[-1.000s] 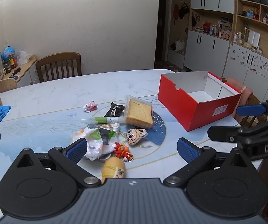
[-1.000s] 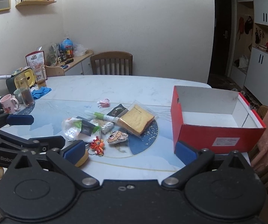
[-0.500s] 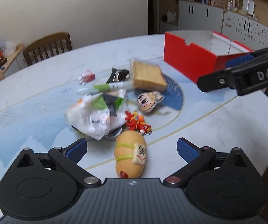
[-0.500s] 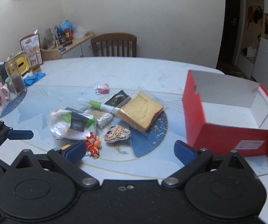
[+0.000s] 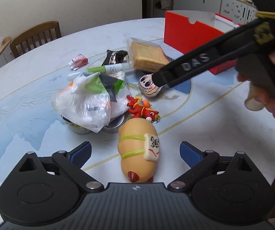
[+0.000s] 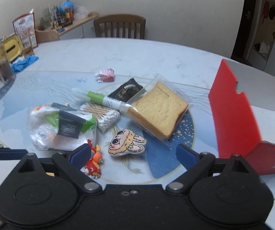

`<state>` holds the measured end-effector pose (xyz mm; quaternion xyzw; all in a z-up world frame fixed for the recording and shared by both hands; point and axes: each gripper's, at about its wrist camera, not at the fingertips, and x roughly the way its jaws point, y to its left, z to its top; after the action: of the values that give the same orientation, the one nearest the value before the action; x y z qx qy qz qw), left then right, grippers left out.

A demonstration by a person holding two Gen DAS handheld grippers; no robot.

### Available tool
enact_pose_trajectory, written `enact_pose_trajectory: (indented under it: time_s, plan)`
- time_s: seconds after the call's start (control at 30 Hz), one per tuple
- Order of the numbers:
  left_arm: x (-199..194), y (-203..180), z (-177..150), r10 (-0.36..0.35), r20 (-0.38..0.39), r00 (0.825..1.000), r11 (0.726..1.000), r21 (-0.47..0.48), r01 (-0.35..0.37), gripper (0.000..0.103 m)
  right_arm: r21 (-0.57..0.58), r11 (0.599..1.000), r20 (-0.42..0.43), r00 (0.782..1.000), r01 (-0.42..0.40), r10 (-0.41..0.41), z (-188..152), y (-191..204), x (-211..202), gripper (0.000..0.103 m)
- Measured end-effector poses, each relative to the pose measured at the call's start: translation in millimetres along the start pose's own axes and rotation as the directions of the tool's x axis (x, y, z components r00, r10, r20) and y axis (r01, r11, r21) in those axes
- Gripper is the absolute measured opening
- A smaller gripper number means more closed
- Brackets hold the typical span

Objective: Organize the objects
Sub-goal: 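Grasp the sausage toy with the left tool while the right tool grasps the bunny keychain, then carry the sausage toy and bunny keychain with both tools into the red shoebox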

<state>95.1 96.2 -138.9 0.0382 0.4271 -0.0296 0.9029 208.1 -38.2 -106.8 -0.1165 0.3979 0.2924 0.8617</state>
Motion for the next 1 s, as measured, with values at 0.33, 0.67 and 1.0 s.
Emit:
enact_pose_trajectory:
  time_s: [0.33, 0.67, 1.0]
  plan:
    - [7.2, -5.0, -2.2, -0.026, -0.012, 1.000, 0.998, 0.063, 0.027, 0.073, 0.065, 0.998, -0.080, 0.997, -0.005, 0.010, 8.6, -0.3, 40.9, 0.084]
    - [7.6, -4.5, -1.3, -0.040, -0.012, 0.999, 0.996, 0.082, 0.041, 0.048, 0.128, 0.992, -0.124, 0.992, -0.012, 0.028, 11.0, -0.8, 54.3, 0.063]
    - [1.6, 5.5, 5.1, -0.097, -0.011, 0.995, 0.993, 0.070, 0.098, 0.045, 0.148, 0.989, -0.112, 0.993, -0.022, 0.039, 12.7, 2.6, 44.9, 0.048]
